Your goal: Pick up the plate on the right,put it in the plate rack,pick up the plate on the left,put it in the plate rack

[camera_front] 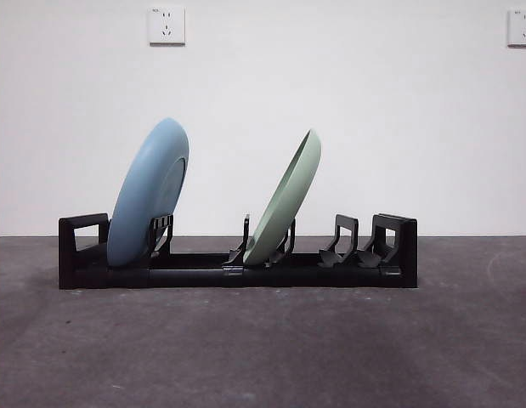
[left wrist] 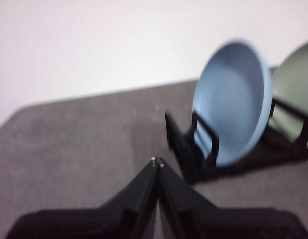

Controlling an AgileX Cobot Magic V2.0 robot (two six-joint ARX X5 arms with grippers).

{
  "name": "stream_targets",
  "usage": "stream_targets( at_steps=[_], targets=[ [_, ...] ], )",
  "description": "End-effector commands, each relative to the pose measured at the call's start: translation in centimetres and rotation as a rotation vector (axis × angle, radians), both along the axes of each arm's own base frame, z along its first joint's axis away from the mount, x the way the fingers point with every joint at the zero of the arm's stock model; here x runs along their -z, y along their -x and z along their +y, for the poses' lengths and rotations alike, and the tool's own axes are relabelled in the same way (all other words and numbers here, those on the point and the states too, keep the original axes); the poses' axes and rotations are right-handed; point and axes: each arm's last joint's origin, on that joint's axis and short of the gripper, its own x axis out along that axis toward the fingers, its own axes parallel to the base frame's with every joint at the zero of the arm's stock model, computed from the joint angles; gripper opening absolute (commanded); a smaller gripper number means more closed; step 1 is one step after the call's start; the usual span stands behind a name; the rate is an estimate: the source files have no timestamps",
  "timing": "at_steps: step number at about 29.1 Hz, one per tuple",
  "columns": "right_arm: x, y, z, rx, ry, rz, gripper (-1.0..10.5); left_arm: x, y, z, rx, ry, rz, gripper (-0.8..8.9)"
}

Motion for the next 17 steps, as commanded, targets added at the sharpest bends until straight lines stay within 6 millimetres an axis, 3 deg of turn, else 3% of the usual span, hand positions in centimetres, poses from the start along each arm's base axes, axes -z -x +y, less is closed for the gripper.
stream_targets(
  at_steps=[1,5,17],
  targets=[
    [0.3,0.0,0.0,0.006,-0.003,0.008,0.1,1.8,-0.2,0.0,0.0,-0.01,0.025,-0.01],
    [0.3,0.0,0.0,0.006,-0.004,0.008,0.1,3.5,-0.3,0.0,-0.002,-0.01,0.091,-0.01],
    [0.3,0.0,0.0,0.006,-0.004,0.008,0.1,3.5,-0.3,0.0,-0.003,-0.01,0.089,-0.01]
  ],
)
